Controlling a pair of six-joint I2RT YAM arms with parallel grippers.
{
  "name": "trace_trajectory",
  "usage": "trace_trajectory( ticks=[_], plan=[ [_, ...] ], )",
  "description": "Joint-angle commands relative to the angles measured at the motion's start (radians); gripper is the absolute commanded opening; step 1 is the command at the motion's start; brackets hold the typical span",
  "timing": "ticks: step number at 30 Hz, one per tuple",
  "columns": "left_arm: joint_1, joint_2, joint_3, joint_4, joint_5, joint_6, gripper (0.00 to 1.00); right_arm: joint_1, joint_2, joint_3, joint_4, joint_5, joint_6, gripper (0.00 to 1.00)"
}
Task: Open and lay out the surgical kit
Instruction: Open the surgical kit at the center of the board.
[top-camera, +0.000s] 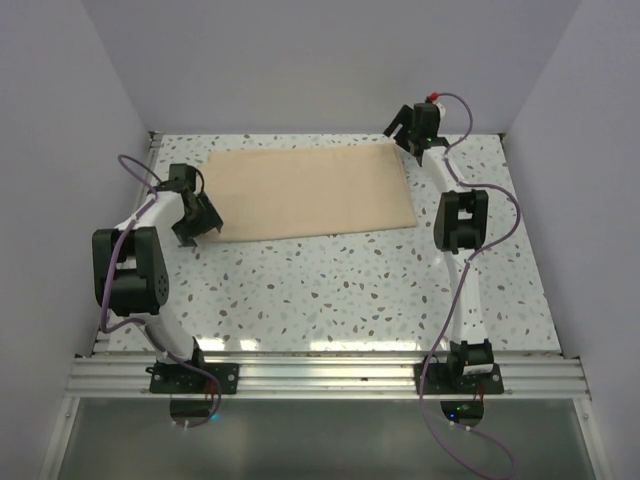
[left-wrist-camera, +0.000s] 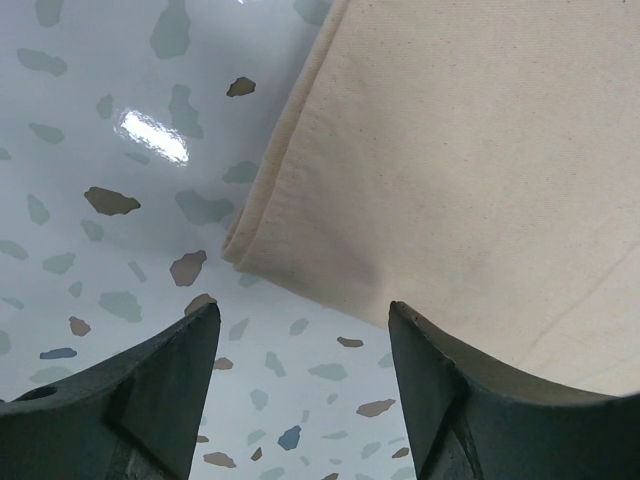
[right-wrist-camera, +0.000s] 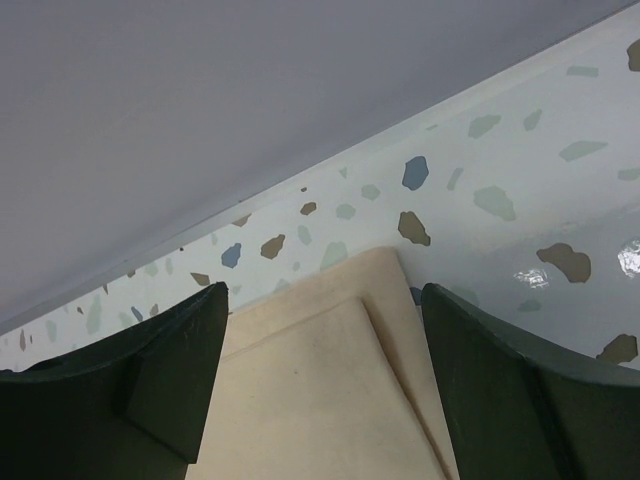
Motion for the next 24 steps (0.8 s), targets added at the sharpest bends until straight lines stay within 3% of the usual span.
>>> trace_trajectory(
  ticks=[1,10,24],
  plan=[
    [0.001,0.011,0.011,-0.003,-0.012,0.024,0.72,0.004,-0.077,0.023,0.074,-0.028,0.033,0.81],
    [-0.002,0.037,0.014,0.001,-0.012,0.037,0.72,0.009,-0.020,0.058,0.068,-0.085,0.069,0.80],
    [0.000,0.042,0.019,-0.005,-0.019,0.045,0.71,0.018,-0.007,-0.017,0.057,-0.085,0.050,0.79]
  ],
)
